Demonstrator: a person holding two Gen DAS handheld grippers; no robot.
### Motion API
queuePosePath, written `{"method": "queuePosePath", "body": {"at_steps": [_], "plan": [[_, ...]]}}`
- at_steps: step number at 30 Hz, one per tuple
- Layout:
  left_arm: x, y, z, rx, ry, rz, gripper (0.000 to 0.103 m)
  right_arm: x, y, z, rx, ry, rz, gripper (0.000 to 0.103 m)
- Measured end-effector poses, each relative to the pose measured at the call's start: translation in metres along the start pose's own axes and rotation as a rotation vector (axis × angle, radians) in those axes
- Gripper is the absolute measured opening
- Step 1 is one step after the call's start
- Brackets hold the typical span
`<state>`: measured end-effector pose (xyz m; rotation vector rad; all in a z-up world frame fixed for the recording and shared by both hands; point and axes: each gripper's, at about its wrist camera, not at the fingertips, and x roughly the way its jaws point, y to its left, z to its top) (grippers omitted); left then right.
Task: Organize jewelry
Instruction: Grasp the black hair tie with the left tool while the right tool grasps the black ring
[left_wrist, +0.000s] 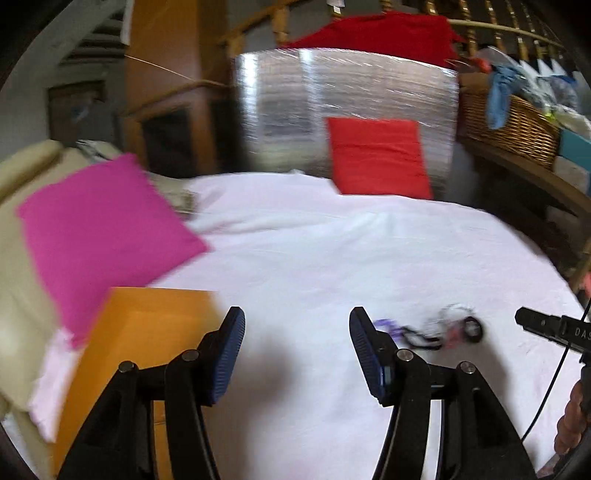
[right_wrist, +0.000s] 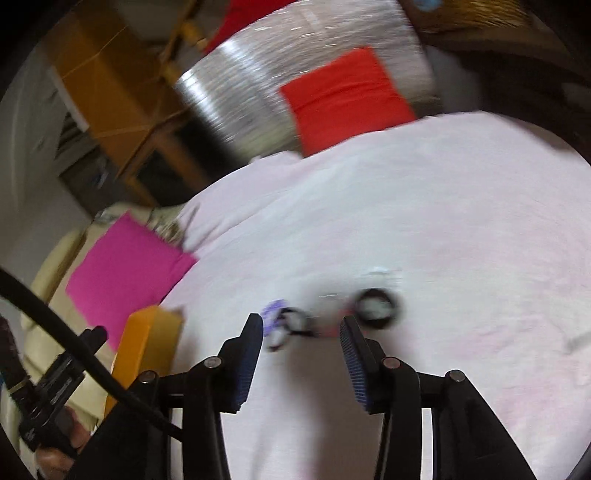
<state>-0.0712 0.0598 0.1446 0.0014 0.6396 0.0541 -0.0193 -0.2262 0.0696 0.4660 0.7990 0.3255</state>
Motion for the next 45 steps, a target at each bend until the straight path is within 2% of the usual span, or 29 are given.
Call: {"method": "queuePosePath", "body": {"at_steps": [5, 7, 9, 12, 14, 16, 20, 22, 28, 32, 34, 35, 36, 38, 45], "plan": [[0.051, -0.037, -0.016, 0.025, 0.038, -0.155, 0.059, -0.002, -0.054, 0.013, 0.107, 0.029, -0.034, 0.047], [0.067, -0.049, -0.020, 0.047, 0.081, -0.202, 0.053, 0.002, -0.064, 0.016, 0.102, 0.040, -0.065, 0.047], [0.079, -0.061, -0.017, 0.078, 0.100, -0.245, 0.052, 0.004, -0.069, 0.017, 0.091, 0.054, -0.085, 0.047], [0.097, -0.075, -0.018, 0.142, 0.130, -0.244, 0.052, 0.011, -0.076, 0.018, 0.086, 0.064, -0.103, 0.047], [0.111, -0.076, -0.017, 0.131, 0.166, -0.271, 0.050, 0.011, -0.082, 0.016, 0.085, 0.067, -0.106, 0.047], [0.122, -0.075, -0.016, 0.111, 0.196, -0.305, 0.038, 0.015, -0.082, 0.016, 0.075, 0.072, -0.114, 0.047], [0.133, -0.083, -0.024, 0.126, 0.245, -0.331, 0.025, 0.025, -0.079, 0.014, 0.051, 0.092, -0.120, 0.047], [0.136, -0.088, -0.027, 0.134, 0.257, -0.349, 0.010, 0.032, -0.077, 0.016, 0.045, 0.099, -0.118, 0.047], [0.129, -0.096, -0.032, 0.170, 0.266, -0.392, 0.007, 0.053, -0.066, 0.018, 0.022, 0.125, -0.101, 0.047], [0.119, -0.099, -0.034, 0.223, 0.259, -0.422, 0.007, 0.073, -0.049, 0.012, -0.033, 0.171, -0.141, 0.047], [0.114, -0.097, -0.036, 0.238, 0.259, -0.430, 0.007, 0.083, -0.044, 0.008, -0.054, 0.183, -0.170, 0.042], [0.112, -0.095, -0.037, 0.241, 0.260, -0.432, 0.006, 0.086, -0.041, 0.006, -0.065, 0.183, -0.185, 0.028], [0.110, -0.092, -0.037, 0.243, 0.260, -0.432, 0.006, 0.089, -0.038, 0.004, -0.085, 0.188, -0.200, 0.018], [0.106, -0.086, -0.038, 0.241, 0.260, -0.433, 0.006, 0.088, -0.033, 0.002, -0.114, 0.183, -0.213, 0.010], [0.090, -0.066, -0.039, 0.243, 0.242, -0.427, 0.006, 0.058, -0.028, 0.005, -0.117, 0.098, -0.220, 0.009]]}}
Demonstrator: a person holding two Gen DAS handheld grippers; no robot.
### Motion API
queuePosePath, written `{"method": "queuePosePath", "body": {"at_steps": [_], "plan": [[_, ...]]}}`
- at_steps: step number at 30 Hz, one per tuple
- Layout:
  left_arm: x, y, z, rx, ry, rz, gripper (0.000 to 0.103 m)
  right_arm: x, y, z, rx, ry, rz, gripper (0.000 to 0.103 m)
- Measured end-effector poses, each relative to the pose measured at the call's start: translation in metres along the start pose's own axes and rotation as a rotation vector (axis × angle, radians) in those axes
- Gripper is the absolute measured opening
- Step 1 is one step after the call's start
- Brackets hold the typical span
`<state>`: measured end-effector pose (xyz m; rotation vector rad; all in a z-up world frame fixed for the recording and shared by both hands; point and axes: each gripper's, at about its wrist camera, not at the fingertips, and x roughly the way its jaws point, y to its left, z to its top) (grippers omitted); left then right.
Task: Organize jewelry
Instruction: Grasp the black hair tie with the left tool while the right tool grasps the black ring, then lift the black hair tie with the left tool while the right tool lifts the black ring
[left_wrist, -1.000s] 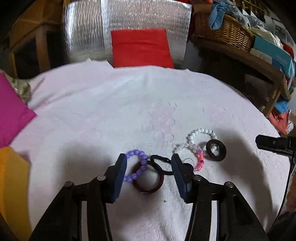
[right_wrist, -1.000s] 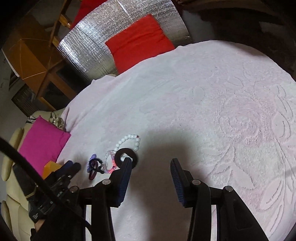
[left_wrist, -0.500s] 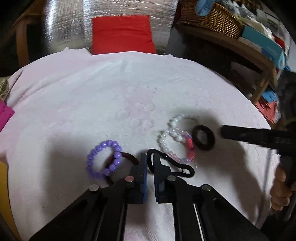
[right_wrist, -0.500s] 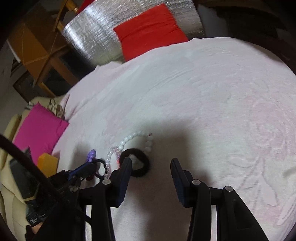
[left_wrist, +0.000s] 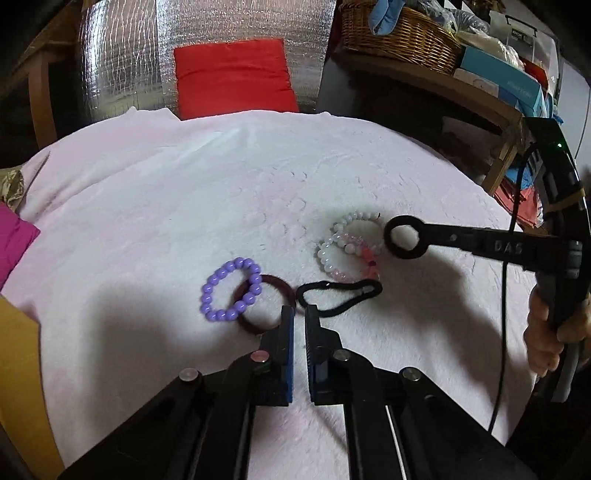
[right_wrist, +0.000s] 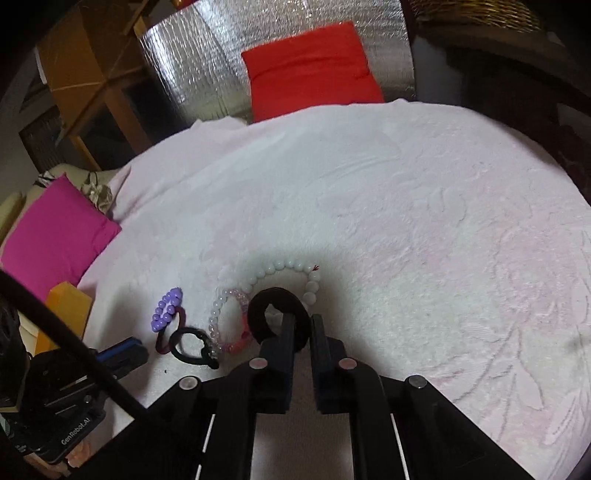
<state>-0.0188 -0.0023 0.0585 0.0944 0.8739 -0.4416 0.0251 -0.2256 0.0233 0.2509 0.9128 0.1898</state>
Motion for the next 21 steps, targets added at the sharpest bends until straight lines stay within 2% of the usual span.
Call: {"method": "queuePosePath", "body": {"at_steps": [5, 6, 7, 9, 10, 15, 18, 20, 21], "plan": [[0.002, -0.003, -0.002, 0.004, 0.017, 0.013, 0.010, -0.005, -0.011, -0.003, 0.041, 0.017, -0.002, 0.009], [0.005, -0.005, -0.002, 0.002, 0.027, 0.007, 0.019, -0.005, -0.012, -0.003, 0.044, 0.022, -0.002, 0.009], [0.009, -0.006, -0.001, -0.005, 0.037, 0.002, 0.032, -0.004, -0.013, -0.003, 0.049, 0.026, 0.000, 0.009], [0.013, -0.010, 0.001, -0.013, 0.035, -0.005, 0.042, -0.002, -0.017, -0.003, 0.060, 0.035, 0.007, 0.009], [0.016, -0.010, 0.002, -0.019, 0.034, -0.011, 0.043, -0.001, -0.018, -0.004, 0.065, 0.042, 0.010, 0.009], [0.028, -0.008, 0.009, -0.083, 0.018, -0.042, 0.042, 0.004, -0.023, -0.007, 0.065, 0.064, 0.010, 0.009], [0.035, -0.012, 0.011, -0.074, 0.023, -0.046, 0.020, 0.007, -0.025, -0.008, 0.066, 0.076, 0.012, 0.009], [0.041, -0.017, 0.010, -0.047, 0.050, -0.033, 0.017, 0.008, -0.026, -0.009, 0.065, 0.082, 0.012, 0.009], [0.044, -0.021, 0.008, -0.035, 0.063, -0.036, 0.011, 0.008, -0.026, -0.009, 0.064, 0.084, 0.012, 0.009]]}}
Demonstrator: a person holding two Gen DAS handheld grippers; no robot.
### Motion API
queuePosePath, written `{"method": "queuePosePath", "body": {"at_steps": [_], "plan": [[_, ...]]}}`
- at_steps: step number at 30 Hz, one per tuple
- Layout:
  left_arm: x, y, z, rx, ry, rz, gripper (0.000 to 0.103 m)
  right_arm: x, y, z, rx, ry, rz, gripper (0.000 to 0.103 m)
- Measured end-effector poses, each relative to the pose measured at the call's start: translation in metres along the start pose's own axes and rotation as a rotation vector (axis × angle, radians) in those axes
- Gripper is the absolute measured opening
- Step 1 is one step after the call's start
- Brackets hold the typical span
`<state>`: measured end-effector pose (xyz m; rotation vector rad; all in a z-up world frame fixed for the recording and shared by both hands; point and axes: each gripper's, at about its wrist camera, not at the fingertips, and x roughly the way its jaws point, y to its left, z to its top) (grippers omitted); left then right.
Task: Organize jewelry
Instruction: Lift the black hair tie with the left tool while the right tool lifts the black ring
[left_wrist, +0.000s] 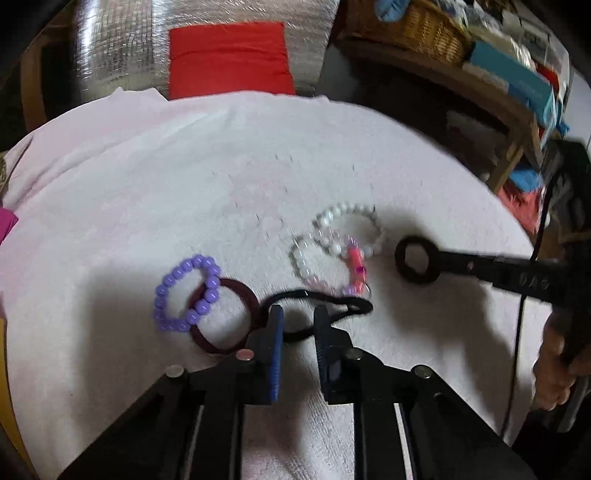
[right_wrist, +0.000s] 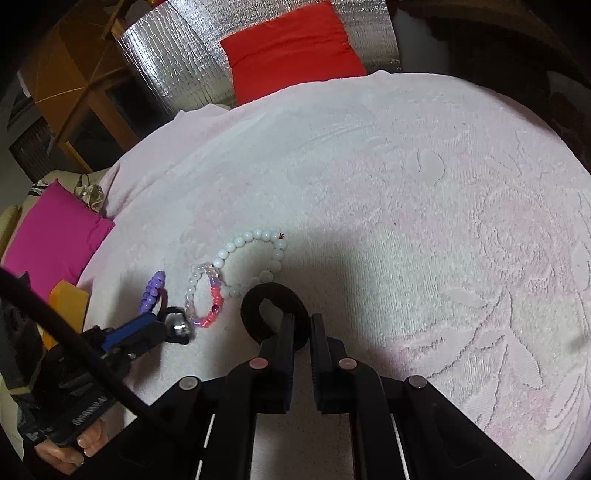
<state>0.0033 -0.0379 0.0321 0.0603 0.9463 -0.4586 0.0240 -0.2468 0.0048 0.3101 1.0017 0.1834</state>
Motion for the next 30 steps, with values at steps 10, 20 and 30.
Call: {"method": "queuePosePath", "body": {"at_steps": [10, 20, 30], "plan": [[-0.007, -0.006, -0.004, 0.038, 0.005, 0.004, 0.007, -0.010, -0.004, 0.000, 0.003, -0.022, 0.018, 0.009], [-0.024, -0.019, 0.005, 0.021, -0.062, -0.076, 0.067, -0.003, -0.004, 0.001, 0.012, 0.001, 0.014, 0.009], [0.010, -0.043, 0.006, 0.032, 0.010, 0.072, 0.024, 0.001, -0.009, -0.001, 0.017, 0.010, 0.011, 0.009]]}}
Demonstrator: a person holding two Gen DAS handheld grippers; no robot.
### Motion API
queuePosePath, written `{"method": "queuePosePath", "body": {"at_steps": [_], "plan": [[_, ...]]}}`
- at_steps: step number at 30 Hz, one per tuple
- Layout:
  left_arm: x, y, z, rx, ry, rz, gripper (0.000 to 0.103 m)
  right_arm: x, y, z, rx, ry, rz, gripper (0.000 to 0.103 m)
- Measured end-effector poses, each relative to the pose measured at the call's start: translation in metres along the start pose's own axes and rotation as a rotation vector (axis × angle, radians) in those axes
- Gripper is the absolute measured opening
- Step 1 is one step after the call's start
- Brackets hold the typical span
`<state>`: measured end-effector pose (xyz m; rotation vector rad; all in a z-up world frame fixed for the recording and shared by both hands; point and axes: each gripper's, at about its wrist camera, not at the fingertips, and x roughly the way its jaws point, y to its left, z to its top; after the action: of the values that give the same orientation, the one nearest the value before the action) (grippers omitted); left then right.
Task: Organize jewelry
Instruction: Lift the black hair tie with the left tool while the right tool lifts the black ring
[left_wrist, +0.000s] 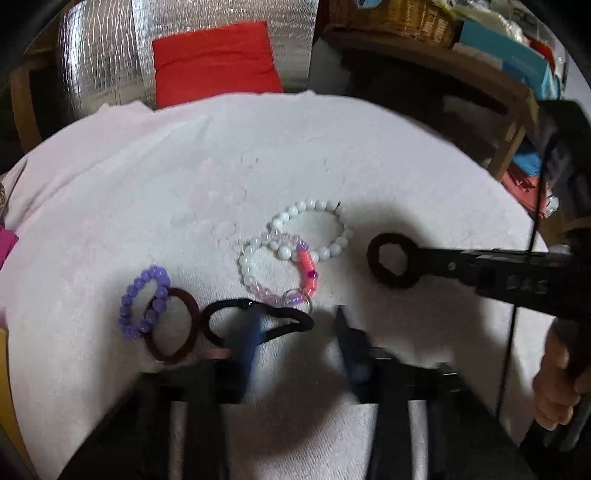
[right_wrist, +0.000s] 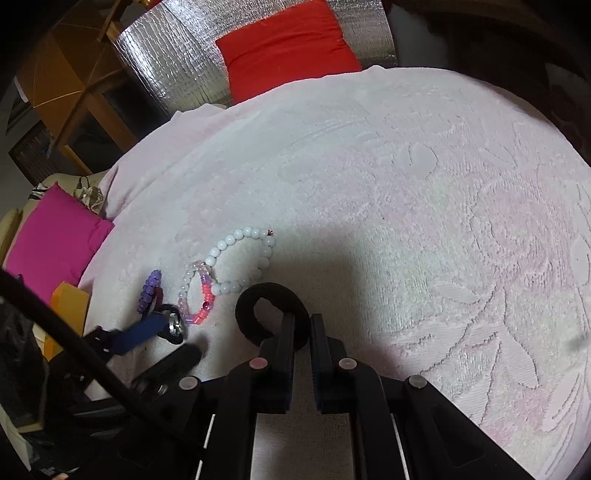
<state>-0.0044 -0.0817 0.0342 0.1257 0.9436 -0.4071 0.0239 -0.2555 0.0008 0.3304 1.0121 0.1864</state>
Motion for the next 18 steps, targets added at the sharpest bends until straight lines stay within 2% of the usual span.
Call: {"method": "queuePosePath", "body": {"at_steps": [2, 3, 4, 12, 18], "plan": [[-0.001, 0.004, -0.001, -0.015, -0.013, 0.007, 0.018, -0.001, 0.001, 0.000, -0.004, -0.001, 0.001, 0.009], [-0.003, 0.006, 0.000, -0.023, -0.021, 0.002, 0.009, -0.001, 0.001, 0.000, -0.006, -0.003, 0.002, 0.009], [-0.006, 0.008, 0.000, -0.030, -0.031, 0.001, 0.008, -0.002, 0.001, 0.000, -0.007, -0.006, 0.005, 0.009], [-0.032, 0.028, -0.006, -0.055, -0.077, -0.018, 0.007, -0.017, 0.014, -0.001, -0.048, -0.068, 0.071, 0.009], [-0.066, 0.039, -0.010, -0.064, -0.144, -0.025, 0.007, -0.021, 0.030, -0.002, -0.069, -0.084, 0.105, 0.009]]}}
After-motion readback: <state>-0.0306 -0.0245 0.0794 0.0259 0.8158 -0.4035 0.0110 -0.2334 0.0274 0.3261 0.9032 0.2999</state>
